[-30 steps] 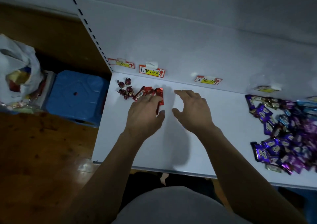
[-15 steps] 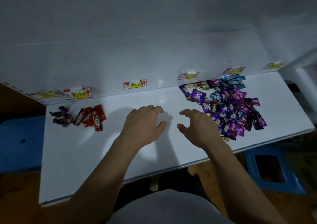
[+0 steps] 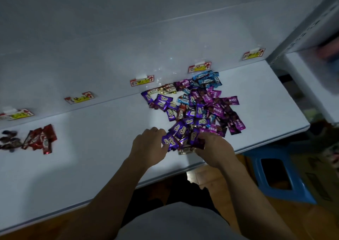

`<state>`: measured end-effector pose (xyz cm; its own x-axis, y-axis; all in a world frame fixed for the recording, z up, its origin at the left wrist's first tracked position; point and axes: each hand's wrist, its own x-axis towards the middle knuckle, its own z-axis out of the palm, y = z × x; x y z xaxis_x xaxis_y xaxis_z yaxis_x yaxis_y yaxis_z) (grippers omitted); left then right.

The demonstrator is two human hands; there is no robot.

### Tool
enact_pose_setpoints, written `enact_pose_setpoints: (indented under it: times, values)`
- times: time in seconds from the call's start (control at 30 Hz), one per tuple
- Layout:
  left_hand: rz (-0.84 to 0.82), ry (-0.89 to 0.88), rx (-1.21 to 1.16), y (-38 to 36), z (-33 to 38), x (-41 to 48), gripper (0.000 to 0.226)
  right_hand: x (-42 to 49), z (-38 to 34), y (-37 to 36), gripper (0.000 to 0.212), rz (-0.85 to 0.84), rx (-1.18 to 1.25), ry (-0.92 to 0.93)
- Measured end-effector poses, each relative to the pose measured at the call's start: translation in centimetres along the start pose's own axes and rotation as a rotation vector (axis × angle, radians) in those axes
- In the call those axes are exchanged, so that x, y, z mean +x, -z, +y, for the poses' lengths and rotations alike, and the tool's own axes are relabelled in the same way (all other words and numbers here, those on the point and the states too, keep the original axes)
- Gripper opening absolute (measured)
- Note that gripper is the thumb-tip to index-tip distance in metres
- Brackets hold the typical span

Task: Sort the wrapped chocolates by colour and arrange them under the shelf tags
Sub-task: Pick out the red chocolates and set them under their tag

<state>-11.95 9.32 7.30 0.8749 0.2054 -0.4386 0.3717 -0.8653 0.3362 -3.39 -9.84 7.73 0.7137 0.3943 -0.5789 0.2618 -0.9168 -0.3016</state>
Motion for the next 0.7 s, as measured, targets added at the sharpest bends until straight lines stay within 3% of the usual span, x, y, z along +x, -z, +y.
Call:
enact_pose_setpoints:
  times: [0.27, 0.53, 0.7]
  values:
    - [-0.085, -0.024, -0.048, -5.1, 3.6, 4.0, 0.056, 2.3, 4.0, 0.0, 0.042, -0.063, 0.049, 0.076]
    - [0.062, 0.012, 0.101, -8.0, 3.0, 7.3, 0.058, 7.2, 0.6, -0.8, 0.037, 0.102, 0.14, 0.218]
    - [0.191, 0.196, 0.029, -8.4, 0.4, 7.1, 0.063, 10.8, -2.1, -0.7, 0.04, 0.181, 0.106, 0.254]
